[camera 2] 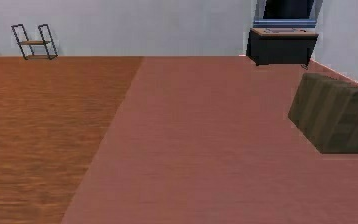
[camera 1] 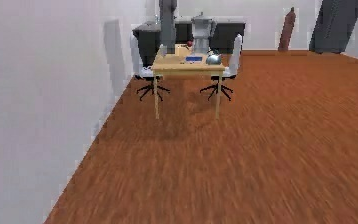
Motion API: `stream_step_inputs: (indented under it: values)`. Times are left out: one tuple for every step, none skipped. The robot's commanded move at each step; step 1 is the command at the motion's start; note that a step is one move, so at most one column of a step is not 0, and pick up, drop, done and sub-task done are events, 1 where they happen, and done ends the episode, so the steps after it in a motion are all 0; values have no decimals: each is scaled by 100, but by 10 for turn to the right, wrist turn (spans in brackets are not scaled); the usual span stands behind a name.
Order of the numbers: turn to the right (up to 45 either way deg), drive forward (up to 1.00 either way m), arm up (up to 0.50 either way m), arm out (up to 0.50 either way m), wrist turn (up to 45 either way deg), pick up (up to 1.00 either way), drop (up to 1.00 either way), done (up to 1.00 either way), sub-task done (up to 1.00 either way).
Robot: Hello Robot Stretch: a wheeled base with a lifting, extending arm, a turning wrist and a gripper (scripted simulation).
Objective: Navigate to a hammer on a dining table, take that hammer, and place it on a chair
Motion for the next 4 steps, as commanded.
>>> stream_step_inputs:
  values:
    - [450,0,0,0,0,0,0,0,0]
    - [420,0,0,0,0,0,0,0,0]
    - [0,5,0,0,0,0,0,0,0]
    - [-450,0,0,0,0,0,0,0,0]
